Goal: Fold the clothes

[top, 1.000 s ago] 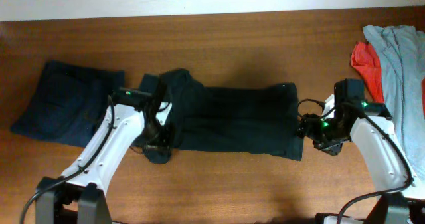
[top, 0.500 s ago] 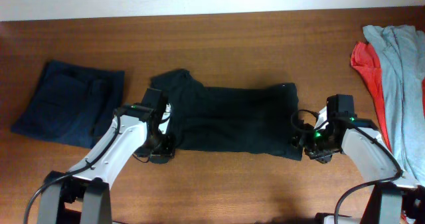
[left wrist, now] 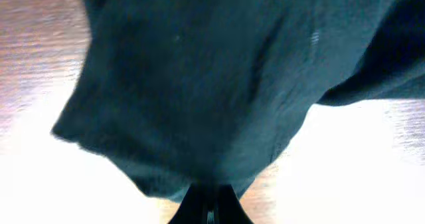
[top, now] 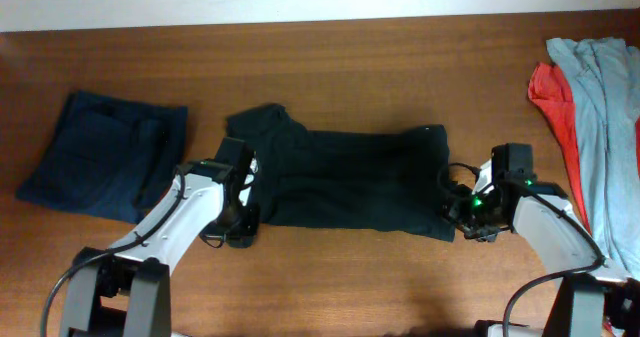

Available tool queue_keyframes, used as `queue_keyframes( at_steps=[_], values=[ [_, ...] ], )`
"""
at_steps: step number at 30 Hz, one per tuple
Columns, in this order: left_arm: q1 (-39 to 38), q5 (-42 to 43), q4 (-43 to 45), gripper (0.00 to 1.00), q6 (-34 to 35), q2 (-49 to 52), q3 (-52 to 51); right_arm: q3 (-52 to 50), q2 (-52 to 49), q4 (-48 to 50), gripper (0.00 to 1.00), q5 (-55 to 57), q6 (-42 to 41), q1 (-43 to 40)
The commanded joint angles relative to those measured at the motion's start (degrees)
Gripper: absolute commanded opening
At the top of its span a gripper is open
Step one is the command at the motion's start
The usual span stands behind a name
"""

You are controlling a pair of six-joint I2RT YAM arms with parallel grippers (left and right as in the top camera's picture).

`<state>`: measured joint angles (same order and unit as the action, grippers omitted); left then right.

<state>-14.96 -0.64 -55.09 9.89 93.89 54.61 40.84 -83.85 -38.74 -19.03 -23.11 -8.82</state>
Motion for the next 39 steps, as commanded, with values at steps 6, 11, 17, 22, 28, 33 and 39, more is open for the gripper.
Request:
queue_keyframes(
  at_steps=[6, 11, 17, 22, 28, 33, 39],
  values=[
    [1.0, -5.4, -2.9, 0.01, -3.0, 0.3, 6.8, -4.3, -0.2, -0.8, 0.65, -1.6, -5.6, -0.2],
    [1.0, -8.9, -3.1, 0.01, -3.1, 0.3, 8.0, -5.4, -0.2, 4.8, 0.46, 1.3, -6.8, -0.2],
    [3.2, -12.7, -7.0, 0.01, -2.2, 0.3, 8.3, -3.3, -0.2, 6.5, 0.04, 3.6, -5.0, -0.3],
    [10.0, -12.6, -9.2, 0.00, -0.2, 0.3, 9.2, 3.7, -0.2, -2.0, 0.04, 15.3, -3.3, -0.3],
    [15.3, -12.5, -9.5, 0.03, -0.1, 0.3, 11.0, 7.0, -0.2, -8.0, 0.04, 21.3, -3.3, -0.3],
    [15.2, -12.5, -10.2, 0.33, -0.1, 0.3, 11.5, 7.0, -0.2, -11.5, 0.05, 24.0, -3.3, -0.3],
    [15.1, -12.2, -9.6, 0.35, -0.1, 0.3, 12.1, 7.0, -0.2, -12.3, 0.49, 25.1, -3.2, -0.2]
  ],
)
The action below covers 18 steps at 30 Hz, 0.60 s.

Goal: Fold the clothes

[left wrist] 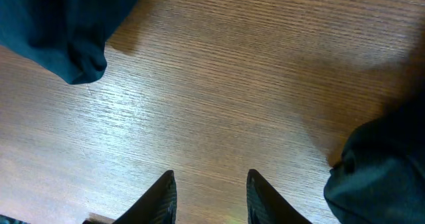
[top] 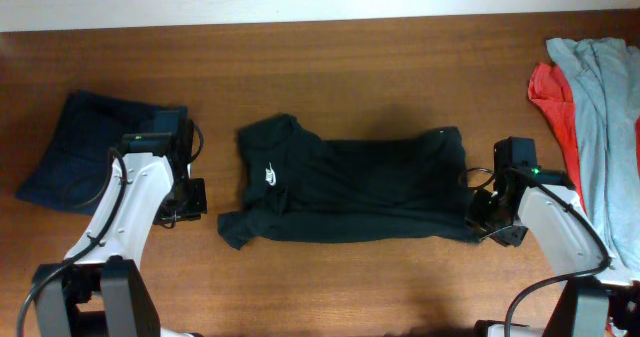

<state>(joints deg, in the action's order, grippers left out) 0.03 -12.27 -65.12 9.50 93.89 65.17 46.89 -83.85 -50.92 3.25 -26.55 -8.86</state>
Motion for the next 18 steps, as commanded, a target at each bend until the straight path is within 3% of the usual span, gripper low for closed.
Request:
queue_keyframes(
  at_steps=[1, 4, 5, 7, 9, 13, 18],
  values=[
    [0.1, 0.1, 0.5, 0.35, 0.1, 0.3, 2.0, 1.0, -0.1, -0.1, 0.54, 2.8, 0.2, -0.2],
    [0.0, 6.7, 0.8, 0.39, -3.3, 0.3, 5.6, 2.7, -0.1, 0.3, 0.56, 2.1, 2.0, -0.2],
    [-0.5, 11.5, 1.7, 0.47, -4.9, 0.3, 7.9, 4.9, 0.0, 0.5, 0.56, 0.7, 4.0, -0.2],
    [-1.7, 22.5, 6.3, 0.52, -11.1, 0.3, 10.4, 8.8, 0.0, 0.3, 0.56, -2.2, 4.3, -0.2],
    [-3.0, 28.1, 10.8, 0.52, -12.9, 0.5, 11.0, 11.7, 0.0, 1.2, 0.56, -6.7, 5.8, -0.2],
    [-7.0, 30.3, 20.6, 0.52, -15.0, 3.1, 11.0, 14.0, 0.0, 4.3, 0.56, -15.2, 8.1, -0.2],
    [-12.0, 26.8, 31.6, 0.53, -19.4, 10.3, 11.0, 14.0, -0.1, 5.7, 0.57, -16.4, 8.1, -0.2]
  ],
)
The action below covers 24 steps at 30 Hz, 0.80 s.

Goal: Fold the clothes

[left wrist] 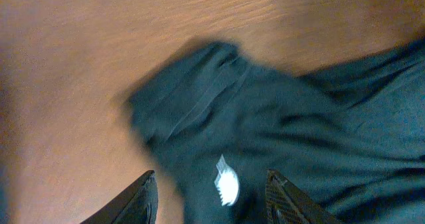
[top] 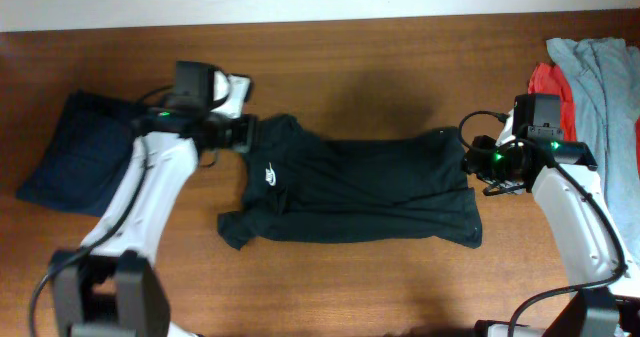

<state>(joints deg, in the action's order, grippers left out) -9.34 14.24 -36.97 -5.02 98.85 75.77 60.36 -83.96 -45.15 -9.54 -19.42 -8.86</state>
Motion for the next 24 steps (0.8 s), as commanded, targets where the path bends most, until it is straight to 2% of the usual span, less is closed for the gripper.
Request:
queue_keyframes(
  at_steps=[1, 7, 10, 19, 24],
  values=[
    [-3.3, -1.6, 5.3, 0.53, -5.0, 7.3, 0.5, 0.6, 0.0, -0.3, 0.57, -3.6, 1.0, -0.2],
    [-4.4, -8.2, 12.8, 0.53, -7.1, 15.0, 0.5, 0.6, 0.0, -2.3, 0.58, -3.6, 1.0, -0.2],
    [-4.4, -11.8, 15.2, 0.53, -10.3, 17.3, 0.5, 0.6, 0.0, -2.4, 0.58, -3.6, 1.0, -0.2],
    [-4.4, -12.2, 15.3, 0.51, -11.6, 18.6, 0.5, 0.6, 0.0, -2.4, 0.59, -3.5, 1.0, -0.2],
    [-4.4, -15.5, 15.5, 0.26, -12.7, 18.6, 0.5, 0.6, 0.0, -2.4, 0.59, -3.5, 1.0, -0.2]
  ],
)
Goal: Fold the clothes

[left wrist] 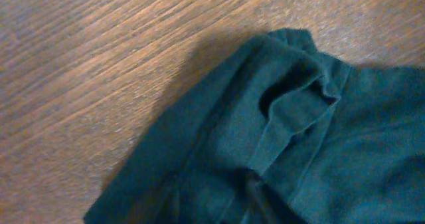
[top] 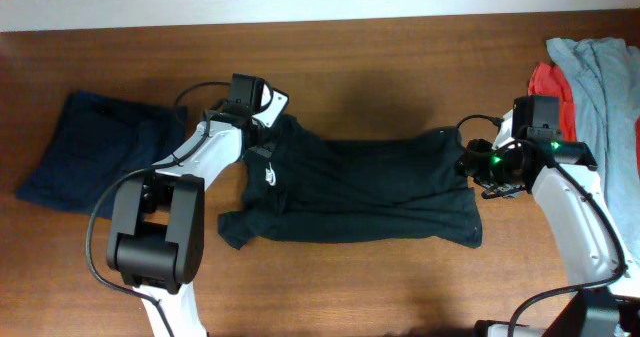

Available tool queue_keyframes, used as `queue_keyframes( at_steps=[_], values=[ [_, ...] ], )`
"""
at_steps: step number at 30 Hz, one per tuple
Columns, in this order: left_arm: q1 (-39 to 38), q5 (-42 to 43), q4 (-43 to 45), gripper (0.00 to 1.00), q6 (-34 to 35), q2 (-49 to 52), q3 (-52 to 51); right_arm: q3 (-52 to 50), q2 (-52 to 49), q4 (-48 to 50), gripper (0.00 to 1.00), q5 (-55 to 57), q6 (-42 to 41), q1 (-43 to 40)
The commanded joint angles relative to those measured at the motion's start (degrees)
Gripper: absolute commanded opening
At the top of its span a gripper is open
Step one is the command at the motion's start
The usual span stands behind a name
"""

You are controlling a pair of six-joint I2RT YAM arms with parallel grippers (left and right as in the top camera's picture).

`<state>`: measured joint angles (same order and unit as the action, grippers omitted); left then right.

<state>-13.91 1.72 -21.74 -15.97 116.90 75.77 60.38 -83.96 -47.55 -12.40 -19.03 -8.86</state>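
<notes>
A dark green shirt (top: pixel 360 187) with a small white logo (top: pixel 268 174) lies spread across the middle of the table (top: pixel 380 67). My left gripper (top: pixel 266 123) is down on the shirt's far left corner. In the left wrist view that bunched corner (left wrist: pixel 292 104) fills the frame. The left gripper (left wrist: pixel 211 204) stands open, its dark fingers (left wrist: pixel 255 194) resting on the cloth. My right gripper (top: pixel 476 165) sits at the shirt's far right corner; its jaws are too small to read from overhead.
A folded navy garment (top: pixel 95 157) lies at the left of the table. A pile of red (top: pixel 548 87) and grey clothes (top: pixel 600 107) lies along the right edge. Bare wood shows behind and in front of the shirt.
My left gripper was just left of the shirt's far left corner and is now down on that corner. The right arm and the shirt have not moved.
First both grippers were at the shirt's near corners, the left one shut on cloth. Then the shirt lay shifted with its logo showing, and the left gripper was open over bare wood. After that both grippers were at the far corners, where they are now.
</notes>
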Motion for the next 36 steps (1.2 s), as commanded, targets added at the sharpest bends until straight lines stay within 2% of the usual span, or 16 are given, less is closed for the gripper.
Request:
queue_keyframes(
  at_steps=[1, 2, 4, 7, 11, 14, 19, 26, 32, 35, 36],
  values=[
    [0.2, -4.2, 0.5, 0.17, -2.2, 0.5, 0.5, 0.5, 0.0, 0.1, 0.59, -0.7, 0.6, -0.2],
    [0.2, -5.0, 0.5, 0.09, -2.7, 0.5, 0.5, 0.5, 0.0, 0.3, 0.59, -0.7, 0.6, -0.2],
    [0.2, -6.7, 0.5, 0.01, -3.0, 0.5, 0.6, 0.5, 0.0, 0.9, 0.59, -0.7, 0.3, -0.2],
    [0.2, -8.9, -3.3, 0.00, -3.0, 0.0, 3.1, 0.5, 0.0, 2.8, 0.59, -0.7, 0.1, -0.2],
    [0.2, -8.8, -15.1, 0.00, -2.8, -3.0, 13.2, 0.5, -0.2, 8.8, 0.58, -0.7, 0.2, -0.2],
    [0.2, -8.8, -20.4, 0.00, -2.8, -4.3, 18.2, 0.5, -1.4, 12.3, 0.58, -0.7, 0.2, -0.2],
    [0.2, -8.4, -27.3, 0.00, -2.8, -4.6, 23.2, 0.5, -10.0, 19.8, 0.57, -1.2, 0.2, -0.2],
    [0.2, -8.4, -28.2, 0.01, -2.8, -4.6, 23.2, 0.5, -20.5, 31.1, 0.57, -10.0, 0.8, -0.2],
    [0.2, -8.0, -27.9, 0.03, -2.8, -4.6, 23.2, 0.5, -27.4, 41.1, 0.56, -10.3, 0.8, -0.2],
    [0.2, -6.6, -25.9, 0.03, -2.8, -4.4, 23.2, 0.5, -28.7, 44.6, 0.49, -10.4, 0.8, -0.2],
    [0.2, -6.6, -25.4, 0.01, -2.8, -4.4, 23.2, 0.6, -28.8, 45.5, 0.38, -10.4, 0.8, -0.2]
  ],
)
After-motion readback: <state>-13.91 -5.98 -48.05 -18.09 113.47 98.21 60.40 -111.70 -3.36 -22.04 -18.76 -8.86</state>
